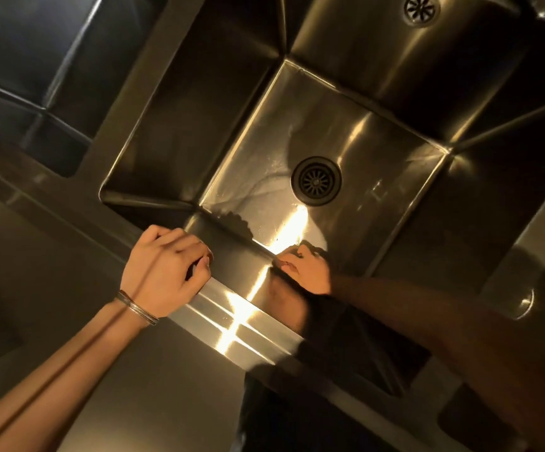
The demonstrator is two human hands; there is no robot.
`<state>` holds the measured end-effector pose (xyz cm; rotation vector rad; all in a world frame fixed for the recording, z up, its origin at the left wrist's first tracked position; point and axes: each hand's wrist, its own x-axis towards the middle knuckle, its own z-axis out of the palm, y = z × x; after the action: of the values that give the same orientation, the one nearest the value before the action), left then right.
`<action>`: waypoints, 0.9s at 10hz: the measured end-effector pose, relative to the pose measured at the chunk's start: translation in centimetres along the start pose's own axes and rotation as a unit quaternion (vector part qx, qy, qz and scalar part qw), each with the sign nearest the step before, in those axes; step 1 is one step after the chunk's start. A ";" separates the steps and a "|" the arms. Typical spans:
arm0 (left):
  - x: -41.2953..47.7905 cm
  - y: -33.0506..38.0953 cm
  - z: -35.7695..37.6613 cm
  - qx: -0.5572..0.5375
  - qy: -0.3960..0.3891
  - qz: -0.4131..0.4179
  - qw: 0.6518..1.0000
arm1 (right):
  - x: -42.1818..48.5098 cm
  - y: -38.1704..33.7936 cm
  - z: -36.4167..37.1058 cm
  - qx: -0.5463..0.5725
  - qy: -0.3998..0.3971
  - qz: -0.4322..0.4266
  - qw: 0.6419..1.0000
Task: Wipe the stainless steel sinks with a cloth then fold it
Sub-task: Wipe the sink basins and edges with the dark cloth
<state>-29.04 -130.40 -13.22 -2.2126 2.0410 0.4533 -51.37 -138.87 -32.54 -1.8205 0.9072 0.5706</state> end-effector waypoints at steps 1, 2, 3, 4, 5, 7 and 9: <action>0.0 -0.1 -0.3 -0.019 -0.005 -0.012 1.000 | -3.9 -5.9 -3.5 -0.021 0.027 -0.052 0.998; -0.1 -0.3 -0.2 -0.024 -0.020 -0.015 0.999 | -5.6 -8.0 -4.3 0.122 0.094 -0.066 0.986; -0.1 -0.6 -0.4 -0.036 0.005 0.005 0.999 | -3.6 -6.8 -2.8 0.166 0.069 -0.026 0.983; 0.4 -2.8 -2.1 -0.028 0.058 0.006 0.998 | -3.1 -6.9 -1.9 0.201 0.085 0.007 0.976; 2.0 -7.0 -4.3 -0.041 0.106 -0.095 0.989 | -2.1 -9.4 -2.1 0.240 0.110 0.007 0.964; 4.2 -13.0 -5.4 -0.074 0.095 -0.106 0.987 | 1.4 -21.2 -6.6 0.380 0.194 -0.028 0.904; 4.7 -17.0 -6.5 -0.085 0.098 -0.042 0.991 | 6.0 -29.1 -6.1 0.422 0.297 -0.031 0.856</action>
<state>-11.01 -134.92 -10.57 -2.5254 2.0588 0.4330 -24.78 -139.57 -18.04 -1.1799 1.2395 -0.4445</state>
